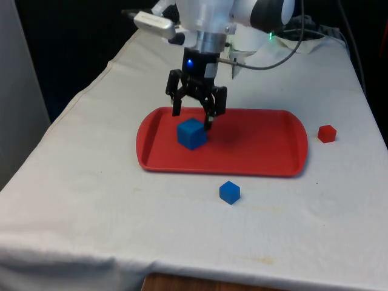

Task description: Pick up the largest block and place it onto the tray.

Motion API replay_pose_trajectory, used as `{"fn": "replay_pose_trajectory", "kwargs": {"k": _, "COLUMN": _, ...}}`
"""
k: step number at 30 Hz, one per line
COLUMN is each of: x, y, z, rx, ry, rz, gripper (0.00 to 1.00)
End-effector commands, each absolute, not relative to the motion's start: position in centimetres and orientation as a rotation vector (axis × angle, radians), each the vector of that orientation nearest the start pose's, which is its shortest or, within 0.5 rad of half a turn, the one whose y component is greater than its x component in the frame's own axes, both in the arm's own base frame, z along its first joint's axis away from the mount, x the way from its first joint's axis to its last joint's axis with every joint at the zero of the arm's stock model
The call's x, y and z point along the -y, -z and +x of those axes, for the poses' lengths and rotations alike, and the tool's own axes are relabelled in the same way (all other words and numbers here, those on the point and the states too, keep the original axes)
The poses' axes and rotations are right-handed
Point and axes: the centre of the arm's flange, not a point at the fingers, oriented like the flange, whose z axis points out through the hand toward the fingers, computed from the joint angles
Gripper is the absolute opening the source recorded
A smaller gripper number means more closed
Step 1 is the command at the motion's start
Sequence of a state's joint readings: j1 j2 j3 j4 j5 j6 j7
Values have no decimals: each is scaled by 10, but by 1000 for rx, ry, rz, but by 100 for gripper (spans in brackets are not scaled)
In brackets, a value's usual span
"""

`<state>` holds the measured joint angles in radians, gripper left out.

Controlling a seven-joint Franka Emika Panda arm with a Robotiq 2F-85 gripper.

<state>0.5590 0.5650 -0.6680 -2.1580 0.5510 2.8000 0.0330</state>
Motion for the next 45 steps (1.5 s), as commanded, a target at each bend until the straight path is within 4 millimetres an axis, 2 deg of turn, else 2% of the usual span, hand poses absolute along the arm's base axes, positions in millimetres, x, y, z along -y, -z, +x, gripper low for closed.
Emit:
{"fn": "replay_pose_trajectory", "kwargs": {"k": 1, "x": 87, "y": -216, "z": 572, "rx": -851, "ry": 413, "rz": -3102, "gripper": 100}}
{"fn": "replay_pose_trajectory", "kwargs": {"k": 28, "x": 94, "y": -287, "z": 577, "rx": -840, "ry": 538, "rz": -3009, "gripper": 100}}
{"fn": "replay_pose_trajectory", "kwargs": {"k": 36, "x": 91, "y": -307, "z": 580, "rx": -808, "ry": 570, "rz": -3016, "gripper": 100}}
{"fn": "replay_pose_trajectory", "kwargs": {"k": 39, "x": 90, "y": -308, "z": 581, "rx": -805, "ry": 574, "rz": -3018, "gripper": 100}}
{"fn": "replay_pose_trajectory", "kwargs": {"k": 45, "x": 81, "y": -320, "z": 587, "rx": -777, "ry": 599, "rz": -3036, "gripper": 100}}
